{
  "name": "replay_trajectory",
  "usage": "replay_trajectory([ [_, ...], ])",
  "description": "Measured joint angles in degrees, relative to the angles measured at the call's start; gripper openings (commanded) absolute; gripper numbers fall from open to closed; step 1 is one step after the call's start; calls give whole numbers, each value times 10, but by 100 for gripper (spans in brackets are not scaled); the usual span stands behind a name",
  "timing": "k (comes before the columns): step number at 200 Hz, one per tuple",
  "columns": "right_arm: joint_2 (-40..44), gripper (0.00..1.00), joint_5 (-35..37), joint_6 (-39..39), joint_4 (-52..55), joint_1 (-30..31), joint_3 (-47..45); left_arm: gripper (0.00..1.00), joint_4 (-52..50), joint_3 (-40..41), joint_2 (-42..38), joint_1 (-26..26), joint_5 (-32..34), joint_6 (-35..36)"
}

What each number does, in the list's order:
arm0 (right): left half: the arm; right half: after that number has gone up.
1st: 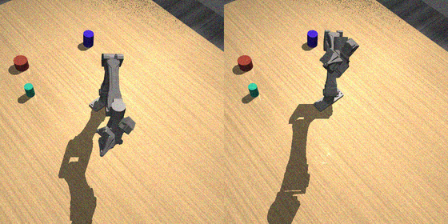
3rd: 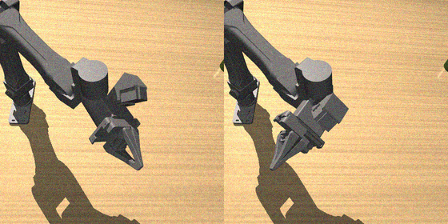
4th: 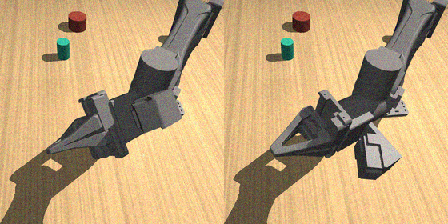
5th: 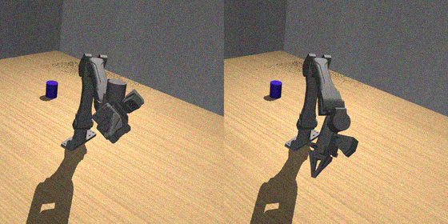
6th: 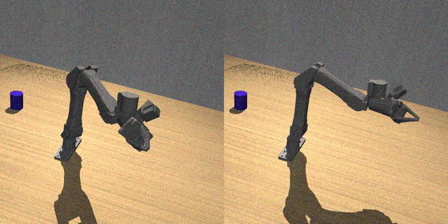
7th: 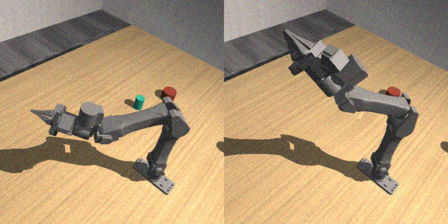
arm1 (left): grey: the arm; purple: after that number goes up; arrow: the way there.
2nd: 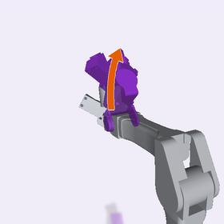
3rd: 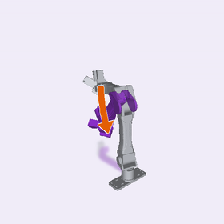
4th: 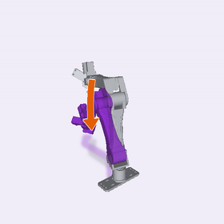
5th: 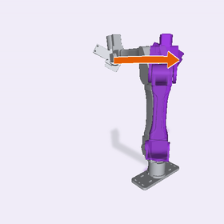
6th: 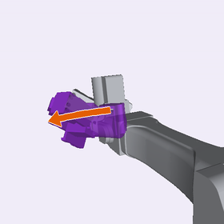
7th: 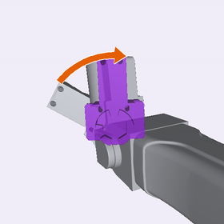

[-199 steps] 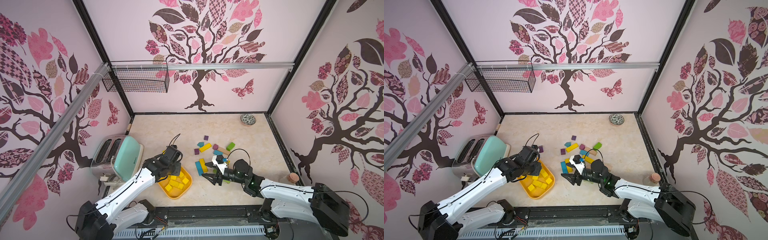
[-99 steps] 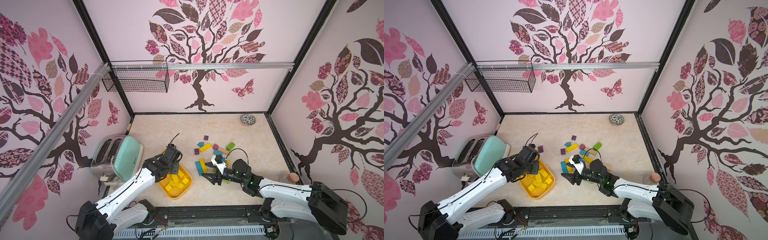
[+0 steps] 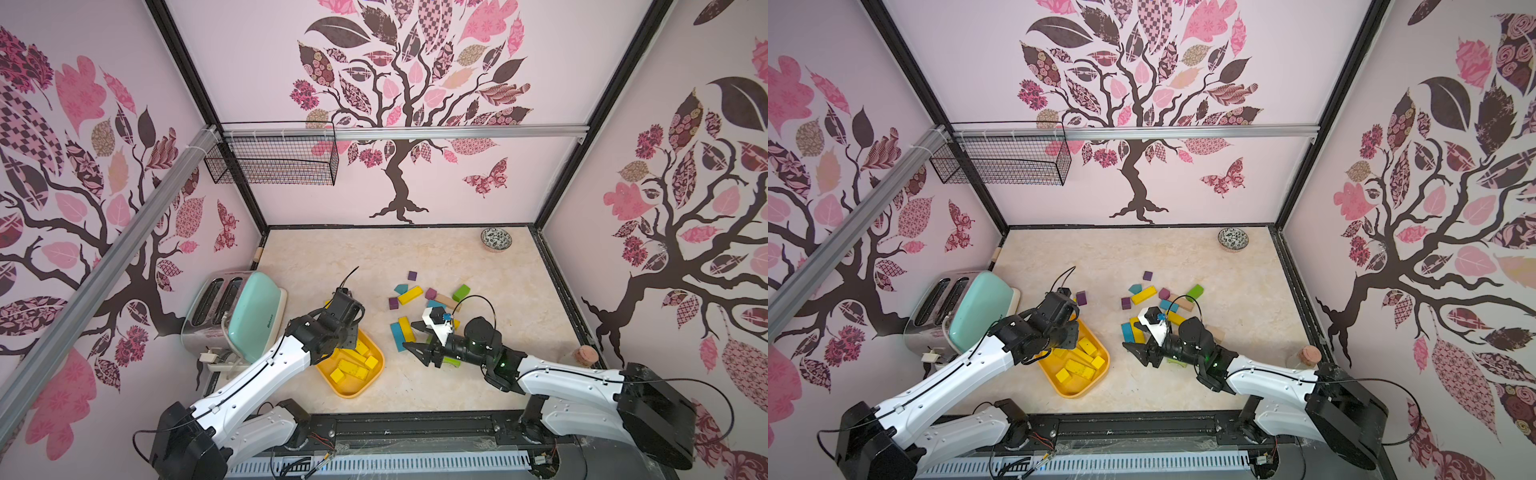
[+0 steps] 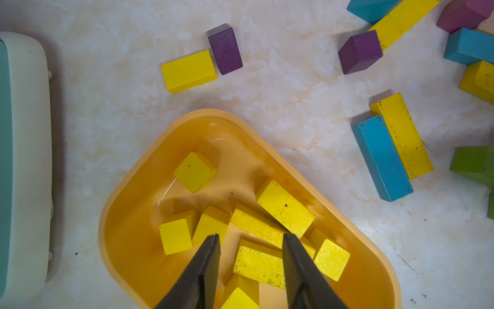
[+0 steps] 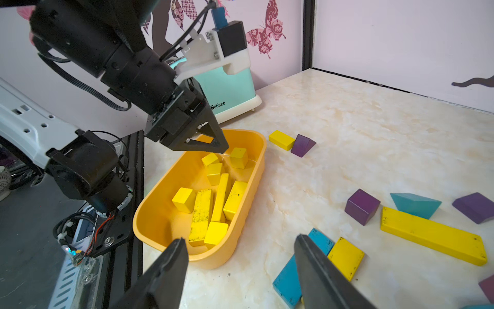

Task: Pick out the yellow building blocks
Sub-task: Place the building block in the storage box, then pick up the building block from the center of the board.

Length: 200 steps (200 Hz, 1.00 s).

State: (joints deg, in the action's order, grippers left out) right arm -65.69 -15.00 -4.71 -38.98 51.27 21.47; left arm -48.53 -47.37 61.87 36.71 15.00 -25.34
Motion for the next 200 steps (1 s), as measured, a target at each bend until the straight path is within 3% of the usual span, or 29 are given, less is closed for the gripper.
replay_trajectory([
  [92, -8, 76, 117, -17, 59, 0, 40, 45, 37, -10, 10, -1, -37, 23],
  [148, -63, 80, 189, -49, 113, -2, 71, 45, 94, -56, 58, -1, -81, 45],
  [173, -89, 79, 204, -61, 150, -26, 108, 45, 107, -77, 87, -1, -104, 53],
  [200, -101, 79, 206, -87, 176, -102, 119, 45, 111, -108, 112, -1, -131, 67],
])
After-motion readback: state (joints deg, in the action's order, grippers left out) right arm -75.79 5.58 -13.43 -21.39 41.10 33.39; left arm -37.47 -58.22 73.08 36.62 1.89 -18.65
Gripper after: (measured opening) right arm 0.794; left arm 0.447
